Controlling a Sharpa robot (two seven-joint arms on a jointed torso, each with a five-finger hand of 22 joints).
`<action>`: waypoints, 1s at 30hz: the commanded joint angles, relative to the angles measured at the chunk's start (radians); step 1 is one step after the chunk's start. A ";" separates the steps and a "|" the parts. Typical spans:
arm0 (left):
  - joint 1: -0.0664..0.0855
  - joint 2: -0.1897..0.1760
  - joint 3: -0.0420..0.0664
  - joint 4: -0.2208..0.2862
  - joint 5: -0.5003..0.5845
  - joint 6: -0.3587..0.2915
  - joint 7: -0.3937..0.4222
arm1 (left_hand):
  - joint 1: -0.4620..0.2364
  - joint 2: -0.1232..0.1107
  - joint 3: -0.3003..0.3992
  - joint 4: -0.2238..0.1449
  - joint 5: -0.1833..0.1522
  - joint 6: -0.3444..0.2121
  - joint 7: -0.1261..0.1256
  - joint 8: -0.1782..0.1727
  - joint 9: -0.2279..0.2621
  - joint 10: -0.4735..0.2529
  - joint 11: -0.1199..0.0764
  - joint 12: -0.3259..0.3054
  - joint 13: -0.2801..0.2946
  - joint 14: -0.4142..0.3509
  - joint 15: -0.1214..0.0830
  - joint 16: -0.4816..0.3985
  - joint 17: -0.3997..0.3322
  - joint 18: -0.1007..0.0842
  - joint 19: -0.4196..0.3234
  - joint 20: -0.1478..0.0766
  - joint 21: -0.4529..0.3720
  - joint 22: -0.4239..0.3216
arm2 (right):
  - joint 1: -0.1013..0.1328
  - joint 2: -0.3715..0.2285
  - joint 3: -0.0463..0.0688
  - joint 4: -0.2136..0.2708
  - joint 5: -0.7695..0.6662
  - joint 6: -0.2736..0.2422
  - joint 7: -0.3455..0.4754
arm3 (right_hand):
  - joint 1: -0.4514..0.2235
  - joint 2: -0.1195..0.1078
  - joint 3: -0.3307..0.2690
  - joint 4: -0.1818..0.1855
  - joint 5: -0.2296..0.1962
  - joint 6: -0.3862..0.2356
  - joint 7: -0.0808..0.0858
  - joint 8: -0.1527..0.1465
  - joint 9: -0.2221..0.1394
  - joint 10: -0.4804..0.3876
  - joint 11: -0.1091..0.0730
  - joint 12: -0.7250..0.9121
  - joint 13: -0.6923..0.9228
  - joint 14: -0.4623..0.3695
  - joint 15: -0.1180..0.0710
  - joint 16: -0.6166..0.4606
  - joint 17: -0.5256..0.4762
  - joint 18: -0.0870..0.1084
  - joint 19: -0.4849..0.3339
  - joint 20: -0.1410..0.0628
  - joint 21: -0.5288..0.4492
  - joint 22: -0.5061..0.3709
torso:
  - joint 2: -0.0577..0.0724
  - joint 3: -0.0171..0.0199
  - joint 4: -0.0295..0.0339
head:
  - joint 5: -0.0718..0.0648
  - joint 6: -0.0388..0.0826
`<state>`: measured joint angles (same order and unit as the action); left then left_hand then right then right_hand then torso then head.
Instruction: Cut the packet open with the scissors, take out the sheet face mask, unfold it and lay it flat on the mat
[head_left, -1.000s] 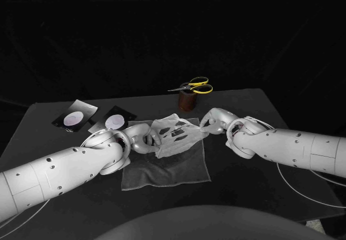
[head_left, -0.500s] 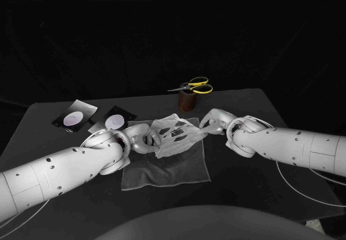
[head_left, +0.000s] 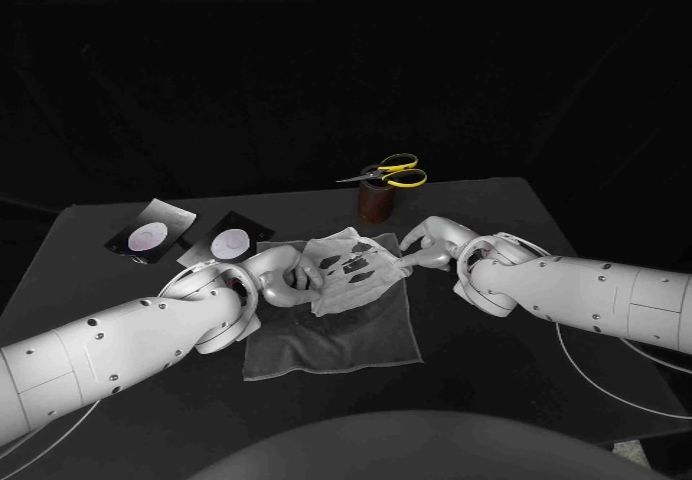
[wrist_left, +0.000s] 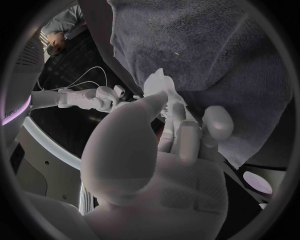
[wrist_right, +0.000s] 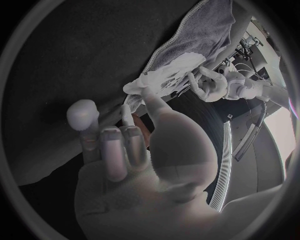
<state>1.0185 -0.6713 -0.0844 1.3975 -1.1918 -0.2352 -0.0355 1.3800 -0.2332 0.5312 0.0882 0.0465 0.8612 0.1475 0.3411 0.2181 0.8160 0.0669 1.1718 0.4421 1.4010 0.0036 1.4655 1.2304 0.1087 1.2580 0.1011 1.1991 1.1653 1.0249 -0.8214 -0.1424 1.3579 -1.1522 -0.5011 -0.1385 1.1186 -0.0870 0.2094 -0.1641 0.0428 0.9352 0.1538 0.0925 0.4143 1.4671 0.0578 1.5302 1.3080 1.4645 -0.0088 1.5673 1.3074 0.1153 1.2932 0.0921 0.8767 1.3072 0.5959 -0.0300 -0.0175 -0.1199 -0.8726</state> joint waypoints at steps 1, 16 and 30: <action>0.002 -0.010 0.009 0.017 0.101 -0.069 0.152 | 0.001 -0.003 -0.005 -0.003 0.003 -0.004 -0.001 0.005 0.000 -0.016 0.002 -0.017 -0.007 -0.012 0.002 -0.008 -0.017 0.011 -0.011 0.000 -0.013 -0.012 | 0.004 -0.015 0.001 0.018 0.048 -0.067 0.047 | -0.007 0.002 -0.009 -0.001 0.007 0.002 -0.003 0.003 0.001 0.087 0.008 -0.006 0.233 0.103 0.007 -0.001 0.254 0.012 -0.003 0.007 -0.007 0.083 | -0.001 0.0003 -0.0009 | 0.000 0.000; 0.020 -0.055 0.035 0.047 0.335 -0.046 0.196 | 0.009 0.002 0.004 -0.004 0.003 -0.006 0.002 0.010 -0.003 -0.031 0.006 -0.061 -0.034 -0.046 0.006 -0.031 -0.068 0.015 -0.027 0.004 -0.038 -0.035 | 0.032 -0.080 0.002 0.052 0.102 -0.053 0.041 | 0.034 0.060 -0.026 0.004 0.007 0.036 -0.014 0.034 0.009 0.087 -0.002 -0.007 0.232 0.103 0.000 -0.001 0.254 0.014 0.000 0.007 -0.004 0.083 | -0.001 -0.0007 -0.0011 | -0.009 0.000; 0.026 -0.054 0.037 0.026 0.396 -0.055 0.184 | 0.019 0.018 0.022 -0.008 0.003 0.000 0.005 0.015 -0.003 -0.020 0.010 -0.074 -0.046 -0.041 0.008 -0.030 -0.065 0.013 -0.016 0.005 -0.030 -0.028 | 0.035 -0.079 0.002 0.045 0.101 -0.009 0.026 | 0.097 0.147 0.046 -0.027 0.005 0.087 -0.031 0.057 0.002 0.092 -0.017 0.006 0.239 0.106 -0.011 0.003 0.263 0.010 0.015 -0.005 0.024 0.092 | 0.000 0.0006 0.0016 | -0.013 0.000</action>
<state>1.0426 -0.7276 -0.0488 1.4246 -0.8385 -0.2836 0.1351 1.3949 -0.2183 0.5467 0.0814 0.0465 0.8611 0.1476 0.3504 0.2157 0.7907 0.0761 1.1034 0.3971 1.3613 0.0075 1.4384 1.1645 0.1079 1.2373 0.1024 1.1644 1.1373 1.0591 -0.9037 -0.1410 1.3992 -1.0557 -0.5301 -0.1161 1.2140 0.0504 0.2503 -0.1910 0.0464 1.0172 0.1228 0.1465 0.4171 1.4670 0.0465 1.5326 1.3082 1.4652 -0.0097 1.5660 1.3076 0.1137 1.3039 0.0879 0.8965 1.3078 0.5959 -0.0305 -0.0174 -0.1339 -0.8726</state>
